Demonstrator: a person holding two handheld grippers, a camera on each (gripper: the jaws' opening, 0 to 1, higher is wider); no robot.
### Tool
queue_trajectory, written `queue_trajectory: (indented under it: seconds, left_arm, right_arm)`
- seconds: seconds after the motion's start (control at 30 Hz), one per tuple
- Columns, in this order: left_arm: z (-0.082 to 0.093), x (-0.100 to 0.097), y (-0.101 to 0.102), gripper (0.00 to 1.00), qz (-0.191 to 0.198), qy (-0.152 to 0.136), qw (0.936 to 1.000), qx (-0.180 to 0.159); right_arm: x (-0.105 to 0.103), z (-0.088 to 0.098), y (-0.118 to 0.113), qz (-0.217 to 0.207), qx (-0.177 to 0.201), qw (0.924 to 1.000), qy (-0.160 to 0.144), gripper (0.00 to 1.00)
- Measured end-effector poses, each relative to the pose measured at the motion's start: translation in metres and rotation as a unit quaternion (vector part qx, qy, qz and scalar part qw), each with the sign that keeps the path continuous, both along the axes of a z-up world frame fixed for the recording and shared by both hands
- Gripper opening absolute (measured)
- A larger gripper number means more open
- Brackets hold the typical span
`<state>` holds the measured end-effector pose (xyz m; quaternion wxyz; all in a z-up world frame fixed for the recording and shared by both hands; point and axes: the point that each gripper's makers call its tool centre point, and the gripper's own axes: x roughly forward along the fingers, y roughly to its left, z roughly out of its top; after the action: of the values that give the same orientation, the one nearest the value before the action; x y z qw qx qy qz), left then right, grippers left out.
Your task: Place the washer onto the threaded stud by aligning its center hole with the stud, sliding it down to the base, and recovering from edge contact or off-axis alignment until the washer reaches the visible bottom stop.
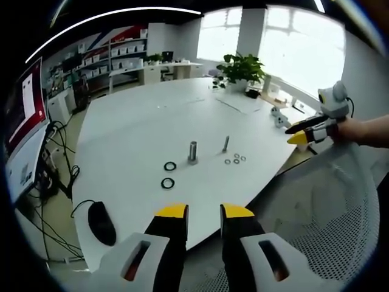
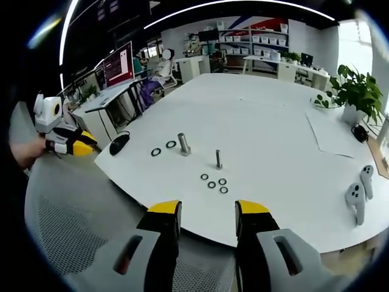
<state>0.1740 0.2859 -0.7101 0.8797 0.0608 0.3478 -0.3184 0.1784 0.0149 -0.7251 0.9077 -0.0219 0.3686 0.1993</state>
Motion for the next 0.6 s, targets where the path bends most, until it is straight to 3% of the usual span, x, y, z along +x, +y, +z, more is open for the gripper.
queue_trajectory:
  seconds: [0.6]
  left_arm:
    - [-0.0002,0.0008,0.0023,0.18,0.005,-0.001,1.0000,0.001]
  right_arm:
    - [-0.0012,-0.0017,-0.0004,-0.003,-0.001,1.0000,0.005,0.38]
